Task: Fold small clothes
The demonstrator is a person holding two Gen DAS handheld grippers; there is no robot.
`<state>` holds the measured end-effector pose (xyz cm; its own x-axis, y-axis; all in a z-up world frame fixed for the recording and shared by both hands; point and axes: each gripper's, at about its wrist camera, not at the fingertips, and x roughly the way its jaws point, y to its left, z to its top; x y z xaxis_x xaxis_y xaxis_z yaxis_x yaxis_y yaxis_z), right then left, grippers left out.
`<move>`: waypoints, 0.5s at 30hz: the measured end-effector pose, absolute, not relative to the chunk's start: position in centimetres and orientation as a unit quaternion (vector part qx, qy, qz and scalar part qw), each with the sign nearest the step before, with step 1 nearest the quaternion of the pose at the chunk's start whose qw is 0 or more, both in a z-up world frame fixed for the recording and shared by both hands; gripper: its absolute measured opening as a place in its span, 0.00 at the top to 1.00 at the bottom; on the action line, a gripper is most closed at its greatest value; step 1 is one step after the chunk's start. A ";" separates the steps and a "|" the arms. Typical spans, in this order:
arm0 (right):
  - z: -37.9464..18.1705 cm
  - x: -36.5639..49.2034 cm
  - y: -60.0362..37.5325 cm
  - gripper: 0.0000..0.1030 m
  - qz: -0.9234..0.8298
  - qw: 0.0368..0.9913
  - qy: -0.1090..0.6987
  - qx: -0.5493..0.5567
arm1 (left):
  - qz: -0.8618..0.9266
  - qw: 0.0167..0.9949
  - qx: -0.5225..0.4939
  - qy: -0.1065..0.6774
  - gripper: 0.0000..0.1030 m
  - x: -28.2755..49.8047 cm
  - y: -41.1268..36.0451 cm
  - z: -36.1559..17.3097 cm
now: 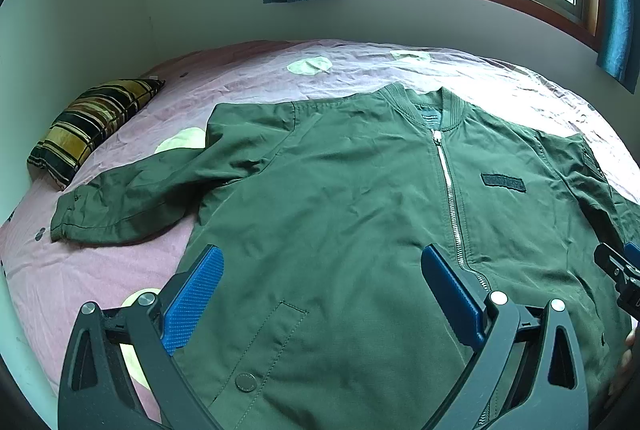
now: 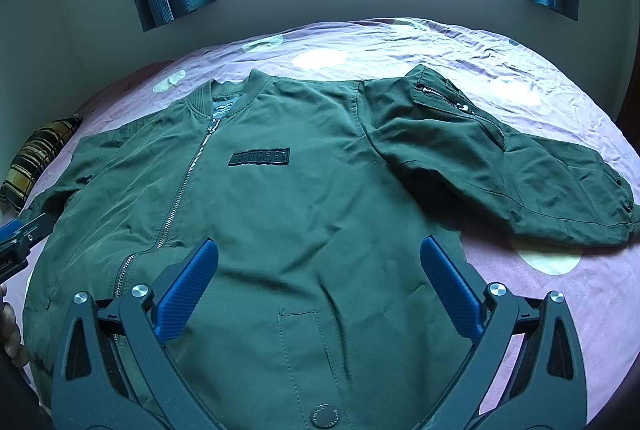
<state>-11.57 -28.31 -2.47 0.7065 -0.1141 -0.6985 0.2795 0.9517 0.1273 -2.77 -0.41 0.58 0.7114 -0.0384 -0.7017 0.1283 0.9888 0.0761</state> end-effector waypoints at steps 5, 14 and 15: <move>-2.5 -11.6 -28.3 0.02 -0.107 0.917 0.368 0.112 | -0.045 0.923 0.060 0.377 0.04 -2.8 -0.4 0.6; -2.5 -11.5 -28.2 0.02 -0.107 0.917 0.368 0.113 | -0.044 0.923 0.058 0.377 0.04 -2.9 -0.1 0.5; -2.5 -11.5 -28.2 0.02 -0.107 0.917 0.368 0.112 | -0.044 0.923 0.058 0.377 0.04 -2.9 -0.1 0.5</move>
<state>-11.51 -28.24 -2.49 0.7062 -0.1133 -0.6989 0.2788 0.9519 0.1274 -2.86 -0.08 0.54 0.7120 -0.0382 -0.7011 0.1256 0.9893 0.0736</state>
